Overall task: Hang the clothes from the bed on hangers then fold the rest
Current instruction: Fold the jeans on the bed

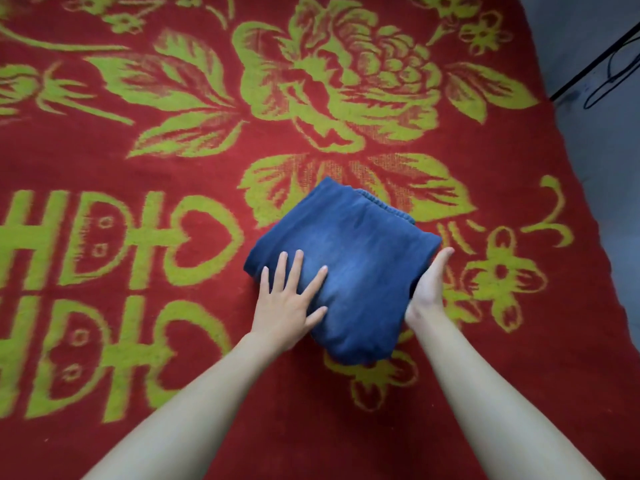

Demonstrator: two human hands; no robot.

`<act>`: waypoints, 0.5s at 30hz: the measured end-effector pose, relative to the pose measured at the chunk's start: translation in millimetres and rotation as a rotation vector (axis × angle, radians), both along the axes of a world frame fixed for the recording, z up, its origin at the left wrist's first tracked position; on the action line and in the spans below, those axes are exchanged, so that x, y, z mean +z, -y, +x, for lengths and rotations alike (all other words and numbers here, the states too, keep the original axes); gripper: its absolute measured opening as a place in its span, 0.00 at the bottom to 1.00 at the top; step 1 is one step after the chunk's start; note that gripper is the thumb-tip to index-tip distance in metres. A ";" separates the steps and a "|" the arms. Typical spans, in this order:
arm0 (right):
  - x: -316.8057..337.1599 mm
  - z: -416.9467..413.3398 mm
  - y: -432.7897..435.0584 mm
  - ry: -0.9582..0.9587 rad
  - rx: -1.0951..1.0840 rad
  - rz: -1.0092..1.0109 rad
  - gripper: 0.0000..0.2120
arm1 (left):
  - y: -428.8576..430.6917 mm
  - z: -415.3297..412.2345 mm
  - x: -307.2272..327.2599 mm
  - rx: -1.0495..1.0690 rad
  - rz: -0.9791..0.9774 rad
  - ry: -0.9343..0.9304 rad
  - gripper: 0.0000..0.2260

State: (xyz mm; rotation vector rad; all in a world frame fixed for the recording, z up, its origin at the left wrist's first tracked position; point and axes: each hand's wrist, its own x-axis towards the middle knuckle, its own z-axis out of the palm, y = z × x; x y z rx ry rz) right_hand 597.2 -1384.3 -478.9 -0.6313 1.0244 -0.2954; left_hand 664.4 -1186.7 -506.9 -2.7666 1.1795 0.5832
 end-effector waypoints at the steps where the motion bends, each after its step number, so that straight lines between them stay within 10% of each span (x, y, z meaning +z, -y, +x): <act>1: 0.3 2.5 0.3 0.006 0.033 -0.086 0.25 | 3.0 2.2 2.7 -0.015 -0.050 0.036 0.32; 7: -0.3 32.1 30.9 -0.104 0.271 -0.595 0.35 | 34.8 32.3 -1.3 -0.085 -0.118 0.117 0.28; 11: -24.2 18.9 41.5 -0.637 0.353 -0.696 0.35 | 47.9 32.9 -33.8 -0.127 -0.016 -0.025 0.28; 13: -27.3 8.6 29.7 -0.851 0.517 -1.279 0.32 | 50.6 29.7 -44.8 -0.136 0.018 -0.059 0.28; 15: -36.2 2.0 18.5 -0.528 0.680 -1.919 0.25 | 50.9 32.4 -51.5 -0.133 0.008 -0.078 0.28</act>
